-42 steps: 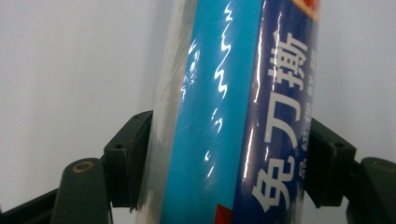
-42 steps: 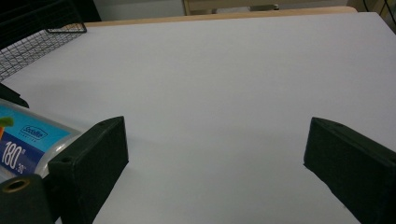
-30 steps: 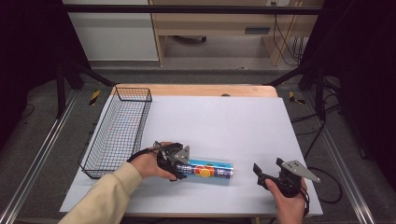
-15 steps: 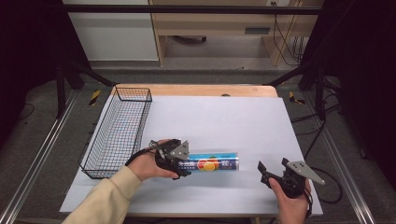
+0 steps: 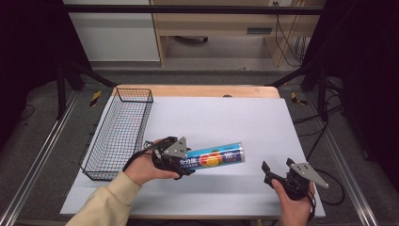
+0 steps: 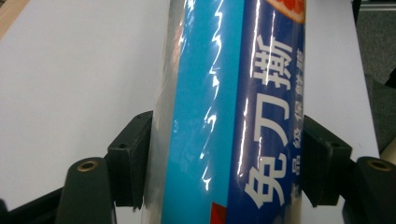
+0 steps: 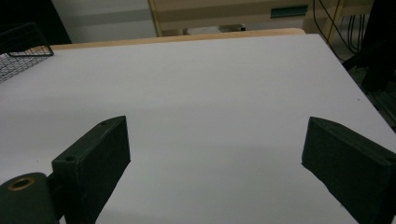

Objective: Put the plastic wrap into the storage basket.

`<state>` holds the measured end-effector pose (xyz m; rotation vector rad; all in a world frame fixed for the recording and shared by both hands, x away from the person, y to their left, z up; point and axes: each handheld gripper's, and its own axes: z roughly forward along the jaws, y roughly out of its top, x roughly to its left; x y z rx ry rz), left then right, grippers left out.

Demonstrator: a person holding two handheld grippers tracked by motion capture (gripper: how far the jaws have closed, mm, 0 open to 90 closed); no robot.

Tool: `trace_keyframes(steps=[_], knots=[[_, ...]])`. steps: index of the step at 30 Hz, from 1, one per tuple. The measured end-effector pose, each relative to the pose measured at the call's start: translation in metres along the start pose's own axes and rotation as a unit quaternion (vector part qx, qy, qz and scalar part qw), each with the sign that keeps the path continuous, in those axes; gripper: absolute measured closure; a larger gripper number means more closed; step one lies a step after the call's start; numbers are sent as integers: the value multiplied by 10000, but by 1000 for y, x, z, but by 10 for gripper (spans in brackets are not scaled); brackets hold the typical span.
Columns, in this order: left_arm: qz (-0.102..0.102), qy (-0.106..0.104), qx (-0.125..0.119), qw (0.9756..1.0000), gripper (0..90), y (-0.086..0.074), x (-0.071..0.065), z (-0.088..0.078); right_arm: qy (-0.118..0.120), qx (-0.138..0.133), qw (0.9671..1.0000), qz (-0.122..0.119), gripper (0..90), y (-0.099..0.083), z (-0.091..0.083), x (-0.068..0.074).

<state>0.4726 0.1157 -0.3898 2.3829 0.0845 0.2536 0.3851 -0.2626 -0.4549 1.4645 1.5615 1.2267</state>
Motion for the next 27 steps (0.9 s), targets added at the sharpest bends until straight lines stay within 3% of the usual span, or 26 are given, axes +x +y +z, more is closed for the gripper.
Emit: trace_keyframes(steps=[6,16,27], knots=[[-12,24,-143,9999,305,7,0,-3,-197,-136,9995,-182,85,3,-3,2],[-186,100,-395,9990,308,9,0,-13,-154,-255,9994,-198,88,5,-5,3],[-411,433,-382,9975,311,8,-7,-30,-50,-230,9995,-228,87,5,-7,8]])
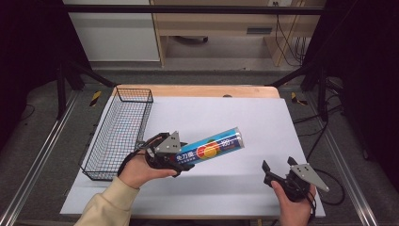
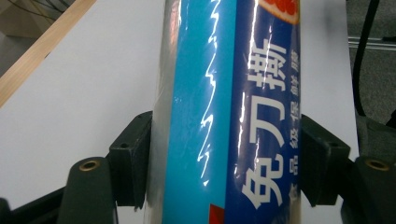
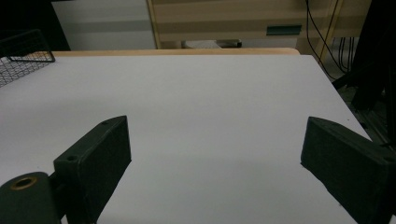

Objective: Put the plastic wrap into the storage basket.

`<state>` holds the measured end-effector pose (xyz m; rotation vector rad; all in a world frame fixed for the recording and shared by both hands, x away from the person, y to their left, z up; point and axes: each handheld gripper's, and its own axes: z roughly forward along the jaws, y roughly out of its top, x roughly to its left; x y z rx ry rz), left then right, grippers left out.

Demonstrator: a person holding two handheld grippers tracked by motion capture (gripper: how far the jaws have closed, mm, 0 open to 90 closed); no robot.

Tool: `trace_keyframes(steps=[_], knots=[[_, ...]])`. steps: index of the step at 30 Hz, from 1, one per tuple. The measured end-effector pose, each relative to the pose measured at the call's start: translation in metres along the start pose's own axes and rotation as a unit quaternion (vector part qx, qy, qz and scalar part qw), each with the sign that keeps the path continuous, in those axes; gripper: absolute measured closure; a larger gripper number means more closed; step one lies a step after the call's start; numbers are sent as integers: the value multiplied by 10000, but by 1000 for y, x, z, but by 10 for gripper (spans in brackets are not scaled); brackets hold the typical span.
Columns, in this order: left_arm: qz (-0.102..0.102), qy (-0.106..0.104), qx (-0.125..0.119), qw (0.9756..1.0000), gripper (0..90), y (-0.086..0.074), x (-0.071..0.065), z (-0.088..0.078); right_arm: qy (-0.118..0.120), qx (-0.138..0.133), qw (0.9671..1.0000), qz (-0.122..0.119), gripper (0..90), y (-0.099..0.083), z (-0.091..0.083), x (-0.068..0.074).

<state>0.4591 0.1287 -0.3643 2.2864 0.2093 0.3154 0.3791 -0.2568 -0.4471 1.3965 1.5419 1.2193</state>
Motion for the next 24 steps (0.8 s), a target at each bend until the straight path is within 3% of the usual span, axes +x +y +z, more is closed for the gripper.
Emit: trace_keyframes(steps=[7,12,24], knots=[[-302,128,-93,9994,313,0,3,-6,31,-32,10000,30,87,1,-2,1],[-379,161,-173,9990,314,3,6,-12,34,-70,10000,27,87,1,-2,0],[-615,513,-224,9965,315,13,8,-50,49,-125,9998,131,92,3,-5,-1]])
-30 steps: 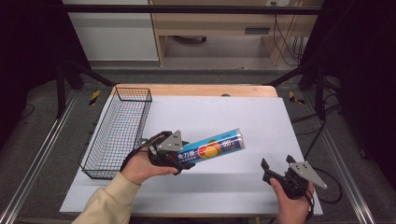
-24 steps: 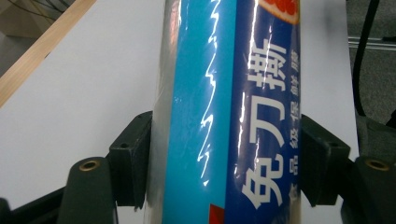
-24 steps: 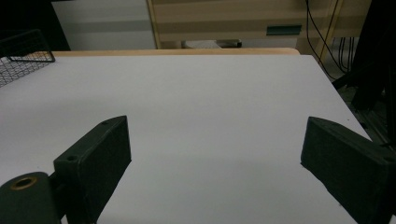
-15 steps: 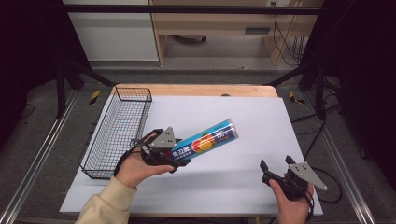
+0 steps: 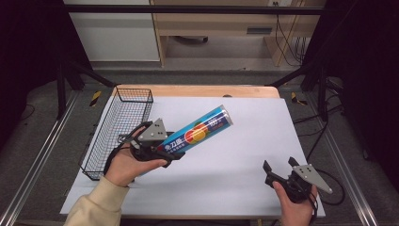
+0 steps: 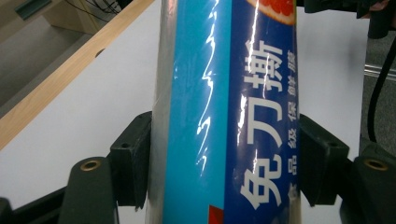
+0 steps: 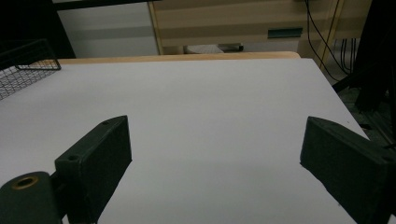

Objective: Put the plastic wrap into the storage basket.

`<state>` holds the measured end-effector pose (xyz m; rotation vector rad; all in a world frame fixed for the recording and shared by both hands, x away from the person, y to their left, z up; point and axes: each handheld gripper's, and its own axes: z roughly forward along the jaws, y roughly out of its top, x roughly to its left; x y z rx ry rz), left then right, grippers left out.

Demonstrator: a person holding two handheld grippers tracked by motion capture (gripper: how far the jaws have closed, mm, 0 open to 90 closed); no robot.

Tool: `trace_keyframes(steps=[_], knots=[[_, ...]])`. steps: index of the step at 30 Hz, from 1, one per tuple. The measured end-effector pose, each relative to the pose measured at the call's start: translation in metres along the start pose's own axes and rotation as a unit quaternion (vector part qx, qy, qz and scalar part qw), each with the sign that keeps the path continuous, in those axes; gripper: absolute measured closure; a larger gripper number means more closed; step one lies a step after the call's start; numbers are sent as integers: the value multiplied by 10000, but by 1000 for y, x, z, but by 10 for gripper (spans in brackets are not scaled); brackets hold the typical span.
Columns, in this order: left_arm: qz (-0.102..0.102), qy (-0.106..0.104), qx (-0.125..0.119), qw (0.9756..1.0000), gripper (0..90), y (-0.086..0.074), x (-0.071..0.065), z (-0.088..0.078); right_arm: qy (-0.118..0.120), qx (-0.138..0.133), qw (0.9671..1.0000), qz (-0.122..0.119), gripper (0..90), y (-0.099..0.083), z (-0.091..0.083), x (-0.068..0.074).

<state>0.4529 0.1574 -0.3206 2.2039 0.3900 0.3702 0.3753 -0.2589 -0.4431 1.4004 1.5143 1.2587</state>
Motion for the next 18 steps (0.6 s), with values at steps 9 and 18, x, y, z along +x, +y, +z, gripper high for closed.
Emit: trace_keyframes(steps=[9,18], knots=[[-53,190,-45,9998,316,-4,7,-27,-78,53,9999,116,96,0,0,-2],[-231,466,135,9986,317,-17,13,-48,-94,86,9999,103,100,0,0,-2]])
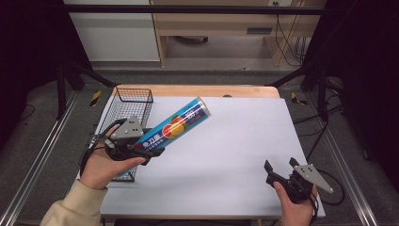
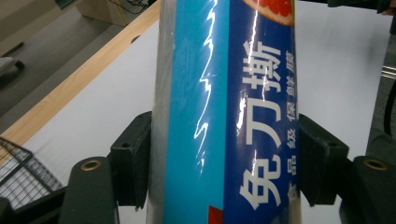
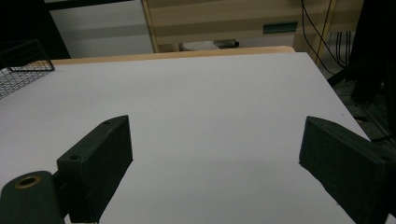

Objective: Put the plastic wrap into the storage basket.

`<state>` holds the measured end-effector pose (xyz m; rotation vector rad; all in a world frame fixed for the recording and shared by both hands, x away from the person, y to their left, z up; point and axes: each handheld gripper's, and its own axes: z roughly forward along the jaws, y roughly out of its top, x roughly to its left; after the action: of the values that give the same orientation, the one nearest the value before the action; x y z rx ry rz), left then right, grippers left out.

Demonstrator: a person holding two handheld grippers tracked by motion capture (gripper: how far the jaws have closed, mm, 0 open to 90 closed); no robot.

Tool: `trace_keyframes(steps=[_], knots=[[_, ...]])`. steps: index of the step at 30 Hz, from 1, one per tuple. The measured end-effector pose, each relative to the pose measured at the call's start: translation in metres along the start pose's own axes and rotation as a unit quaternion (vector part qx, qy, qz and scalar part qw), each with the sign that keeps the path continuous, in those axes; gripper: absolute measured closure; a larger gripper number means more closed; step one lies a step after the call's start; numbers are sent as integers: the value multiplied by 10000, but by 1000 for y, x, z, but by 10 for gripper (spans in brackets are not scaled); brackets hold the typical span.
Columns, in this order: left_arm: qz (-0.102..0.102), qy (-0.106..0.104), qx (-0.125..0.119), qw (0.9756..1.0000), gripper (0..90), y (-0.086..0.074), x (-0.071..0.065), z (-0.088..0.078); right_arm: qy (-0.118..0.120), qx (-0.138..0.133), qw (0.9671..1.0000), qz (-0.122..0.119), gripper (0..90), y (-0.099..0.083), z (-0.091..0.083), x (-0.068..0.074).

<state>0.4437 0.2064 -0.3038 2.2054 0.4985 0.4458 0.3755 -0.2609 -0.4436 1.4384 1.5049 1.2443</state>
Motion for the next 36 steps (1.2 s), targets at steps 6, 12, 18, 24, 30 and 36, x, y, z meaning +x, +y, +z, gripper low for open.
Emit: trace_keyframes(steps=[6,12,18,24,30,36], knots=[[-242,226,4,9995,318,-8,8,-15,-54,20,10000,14,103,-1,1,-1],[-416,432,79,9982,318,-15,12,-24,-61,37,10000,23,104,-1,2,0],[-536,602,164,9966,318,-22,14,-29,-61,42,10000,1,105,-1,2,0],[-526,724,260,9956,318,-28,14,-34,-75,43,10000,-6,105,-1,2,0],[-475,725,297,9958,319,-30,11,-35,-78,62,10000,-11,106,-1,3,0],[-507,798,346,9949,319,-31,12,-35,-76,68,9999,10,106,-2,3,0]])
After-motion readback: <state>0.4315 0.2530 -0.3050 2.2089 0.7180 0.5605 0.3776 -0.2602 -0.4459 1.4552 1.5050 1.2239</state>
